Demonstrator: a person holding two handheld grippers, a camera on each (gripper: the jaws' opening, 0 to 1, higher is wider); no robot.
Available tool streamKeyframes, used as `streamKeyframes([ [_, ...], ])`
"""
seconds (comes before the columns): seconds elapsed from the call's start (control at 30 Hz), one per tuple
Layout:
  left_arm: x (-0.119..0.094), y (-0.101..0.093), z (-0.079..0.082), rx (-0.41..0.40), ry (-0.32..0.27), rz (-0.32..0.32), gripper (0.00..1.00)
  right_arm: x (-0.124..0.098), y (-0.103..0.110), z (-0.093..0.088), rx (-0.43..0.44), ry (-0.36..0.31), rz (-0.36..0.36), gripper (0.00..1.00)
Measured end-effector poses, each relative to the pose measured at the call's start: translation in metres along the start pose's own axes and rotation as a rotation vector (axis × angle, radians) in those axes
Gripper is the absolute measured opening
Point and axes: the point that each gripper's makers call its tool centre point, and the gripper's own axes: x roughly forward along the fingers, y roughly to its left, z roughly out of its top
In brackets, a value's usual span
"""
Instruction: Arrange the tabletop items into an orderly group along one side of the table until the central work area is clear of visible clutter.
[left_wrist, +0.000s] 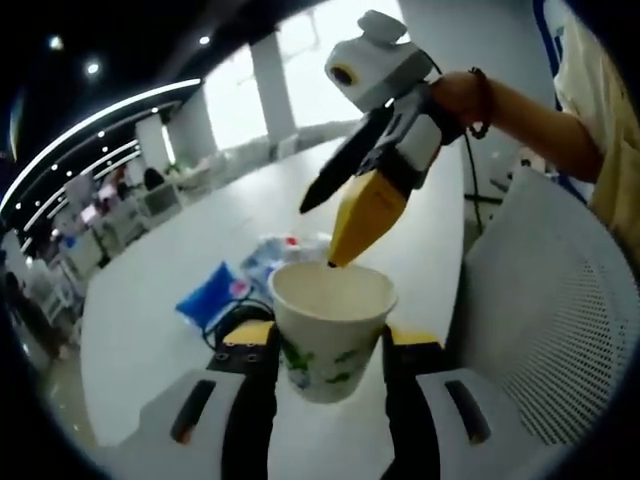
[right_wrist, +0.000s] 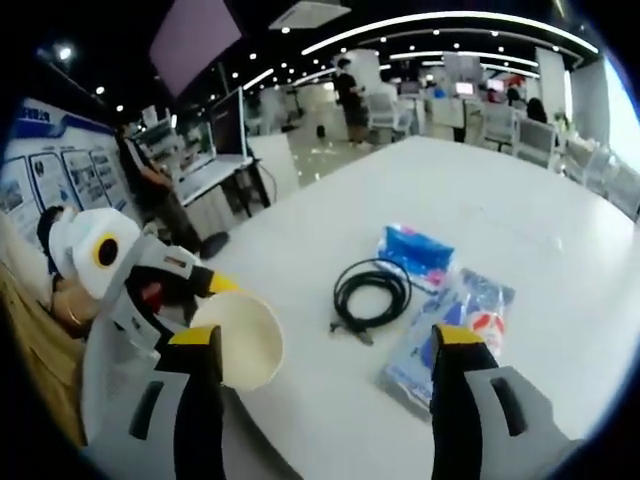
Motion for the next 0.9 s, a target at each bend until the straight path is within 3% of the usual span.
streamKeyframes([
  [0.27,0.000,0.001,-0.003,0.010,0.014,0.006,0.38,-0.003,-0.009,0.002,0.002,-0.033,-0.029,0.99],
  [0.9,-0.005,0.020,-0.001,-0.054,-0.016,0.081,0.38,-0.008,-0.015,-0.004,0.030,-0.068,-0.022,0.99],
])
